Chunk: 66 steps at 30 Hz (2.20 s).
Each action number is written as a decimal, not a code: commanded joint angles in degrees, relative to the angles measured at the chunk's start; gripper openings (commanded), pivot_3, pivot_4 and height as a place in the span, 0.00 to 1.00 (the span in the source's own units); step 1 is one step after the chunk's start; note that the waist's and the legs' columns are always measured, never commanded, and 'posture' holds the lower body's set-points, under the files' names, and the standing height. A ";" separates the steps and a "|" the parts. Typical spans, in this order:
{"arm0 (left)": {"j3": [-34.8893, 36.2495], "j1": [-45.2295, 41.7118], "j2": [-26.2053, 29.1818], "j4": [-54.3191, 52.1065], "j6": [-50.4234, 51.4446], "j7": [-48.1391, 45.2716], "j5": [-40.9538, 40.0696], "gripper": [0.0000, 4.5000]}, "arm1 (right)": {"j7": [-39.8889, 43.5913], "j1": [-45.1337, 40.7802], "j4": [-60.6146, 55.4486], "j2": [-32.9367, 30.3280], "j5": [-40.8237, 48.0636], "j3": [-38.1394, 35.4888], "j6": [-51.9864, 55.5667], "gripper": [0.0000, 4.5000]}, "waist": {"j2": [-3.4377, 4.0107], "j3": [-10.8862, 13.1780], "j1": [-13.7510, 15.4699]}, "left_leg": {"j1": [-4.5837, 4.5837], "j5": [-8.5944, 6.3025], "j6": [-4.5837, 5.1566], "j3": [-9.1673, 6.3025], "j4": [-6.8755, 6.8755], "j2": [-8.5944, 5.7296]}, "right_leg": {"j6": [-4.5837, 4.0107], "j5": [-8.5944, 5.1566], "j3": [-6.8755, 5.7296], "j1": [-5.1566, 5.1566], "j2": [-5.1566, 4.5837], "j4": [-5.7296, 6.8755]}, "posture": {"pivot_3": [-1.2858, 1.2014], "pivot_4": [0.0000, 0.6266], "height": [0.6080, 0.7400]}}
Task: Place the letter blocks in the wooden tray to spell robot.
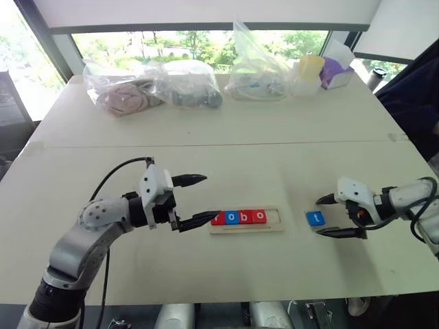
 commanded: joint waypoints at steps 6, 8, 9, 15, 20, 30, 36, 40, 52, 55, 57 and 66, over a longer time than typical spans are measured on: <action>1.30 0.19 0.80 -2.80 0.05 0.64 -1.11 1.00 | 0.49 -1.05 -1.78 2.03 -1.46 -0.01 -2.75 0.25 | 0.01 0.00 0.09 | 0.11 0.00 0.00 -0.01 -0.06 0.01 | -0.02 0.00 0.00 0.08 0.00 0.01 | 0.52 0.24 1.00; 1.33 0.39 0.89 -2.97 0.06 0.77 -1.18 1.00 | -0.32 -1.70 -5.16 2.85 -0.58 -0.44 -1.30 0.25 | 0.01 0.00 0.10 | 0.10 0.00 0.00 -0.01 -0.06 0.01 | -0.01 0.00 0.00 0.07 0.00 0.01 | 0.52 0.24 1.00; 1.37 0.44 0.94 -3.09 0.14 0.85 -1.28 1.00 | -0.61 -2.03 -6.82 3.35 -0.06 -0.63 -0.35 0.25 | 0.01 0.00 0.00 | 0.10 0.00 0.00 -0.01 -0.06 0.01 | -0.01 0.01 0.00 0.07 0.00 0.01 | 0.52 0.24 1.00; 1.03 0.16 0.90 -3.15 0.34 1.39 -1.49 1.00 | -1.19 -3.23 -15.09 6.10 0.03 1.07 3.92 0.25 | 0.03 0.01 0.15 | 0.11 0.00 0.00 -0.01 -0.05 0.01 | 0.03 0.02 0.01 0.06 0.00 0.05 | 0.52 0.24 1.00; 0.91 0.12 0.87 -3.04 0.11 1.66 -1.48 1.00 | -0.68 -4.45 -15.54 7.33 -1.11 3.19 4.78 0.25 | 0.03 0.01 0.23 | 0.07 0.00 -0.01 -0.02 -0.04 -0.02 | -0.01 0.00 0.00 0.06 -0.04 0.01 | 0.52 0.24 1.00; 1.19 0.82 0.78 -3.72 0.13 2.43 -1.56 1.00 | -1.44 -6.33 -14.50 9.28 -2.96 6.36 4.26 0.25 | 0.03 0.01 0.13 | 0.08 0.00 0.00 -0.02 -0.05 -0.01 | -0.01 0.01 0.00 0.05 -0.04 0.03 | 0.52 0.24 1.00; 1.03 0.85 0.77 -3.87 0.16 2.93 -1.64 1.00 | -1.50 -6.84 -14.63 10.41 -3.77 7.40 4.45 0.25 | 0.03 0.01 0.13 | 0.09 0.00 -0.01 -0.02 -0.04 -0.01 | -0.01 0.01 0.00 0.05 -0.04 0.03 | 0.52 0.24 1.00; 1.00 0.95 0.78 -3.96 0.14 3.12 -1.62 1.00 | -1.55 -7.15 -14.63 10.80 -3.90 7.77 4.54 0.25 | 0.03 0.01 0.14 | 0.08 0.00 0.00 -0.02 -0.04 -0.01 | -0.01 0.01 0.00 0.05 -0.04 0.03 | 0.52 0.24 1.00; 1.01 0.91 0.68 -3.77 -0.03 3.17 -1.59 1.00 | -1.67 -7.50 -15.67 10.60 -3.43 7.45 5.73 0.93 | 0.03 0.01 0.13 | 0.08 0.00 -0.01 -0.02 -0.04 -0.01 | 0.01 0.02 0.00 0.05 -0.04 0.03 | 0.52 0.24 1.00; 1.06 0.95 0.65 -3.75 -0.04 3.18 -1.63 1.00 | -1.82 -7.87 -16.41 10.22 -2.52 6.35 6.87 0.99 | 0.03 0.01 0.13 | 0.08 0.00 -0.01 -0.02 -0.04 -0.01 | 0.01 0.02 0.00 0.05 -0.04 0.03 | 0.52 0.24 1.00; 1.09 1.03 0.65 -3.78 -0.04 3.19 -1.66 1.00 | -2.22 -8.27 -16.51 9.97 -1.84 5.32 7.85 0.99 | 0.03 0.01 0.13 | 0.08 0.00 0.00 -0.02 -0.04 -0.01 | 0.01 0.02 0.00 0.05 -0.04 0.03 | 0.52 0.24 1.00; 2.55 3.02 3.16 -5.14 2.37 4.26 -1.46 1.00 | -1.52 -6.00 -21.71 5.42 3.82 -1.03 14.42 0.99 | 0.03 0.01 0.16 | 0.07 0.00 -0.01 -0.03 -0.05 -0.01 | 0.00 0.01 0.00 0.04 -0.05 0.03 | 0.52 0.24 1.00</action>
